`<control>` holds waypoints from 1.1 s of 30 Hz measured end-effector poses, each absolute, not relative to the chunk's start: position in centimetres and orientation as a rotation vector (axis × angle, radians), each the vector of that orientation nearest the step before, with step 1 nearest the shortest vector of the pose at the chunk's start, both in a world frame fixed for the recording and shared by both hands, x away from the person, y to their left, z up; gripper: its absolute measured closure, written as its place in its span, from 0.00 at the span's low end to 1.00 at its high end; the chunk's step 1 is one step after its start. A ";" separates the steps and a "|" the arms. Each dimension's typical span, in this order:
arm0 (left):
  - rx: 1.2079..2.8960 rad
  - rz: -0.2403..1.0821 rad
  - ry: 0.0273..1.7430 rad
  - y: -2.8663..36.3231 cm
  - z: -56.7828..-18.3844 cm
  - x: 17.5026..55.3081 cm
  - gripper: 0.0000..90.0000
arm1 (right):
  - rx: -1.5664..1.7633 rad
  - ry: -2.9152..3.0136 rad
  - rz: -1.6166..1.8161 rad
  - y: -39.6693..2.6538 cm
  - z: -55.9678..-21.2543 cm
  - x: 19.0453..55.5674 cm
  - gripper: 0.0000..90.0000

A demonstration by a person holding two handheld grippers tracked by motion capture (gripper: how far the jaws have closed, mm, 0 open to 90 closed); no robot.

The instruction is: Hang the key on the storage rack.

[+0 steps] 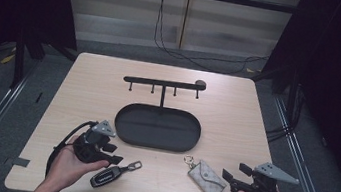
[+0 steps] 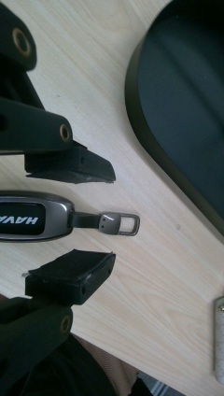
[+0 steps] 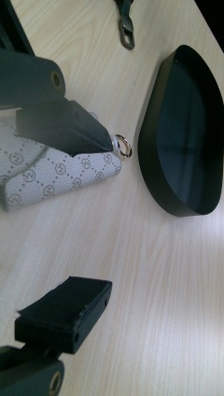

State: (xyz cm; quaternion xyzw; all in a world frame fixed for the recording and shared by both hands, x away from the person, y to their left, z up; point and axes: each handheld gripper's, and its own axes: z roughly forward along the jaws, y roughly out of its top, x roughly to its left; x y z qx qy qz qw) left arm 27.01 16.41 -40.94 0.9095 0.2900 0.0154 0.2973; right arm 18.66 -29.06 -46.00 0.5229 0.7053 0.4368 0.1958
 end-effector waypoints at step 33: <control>2.659 -0.051 0.754 12.5 -41.1 29.2 0.46 | 1.457 1.971 1.232 -29.0 -45.9 18.6 0.23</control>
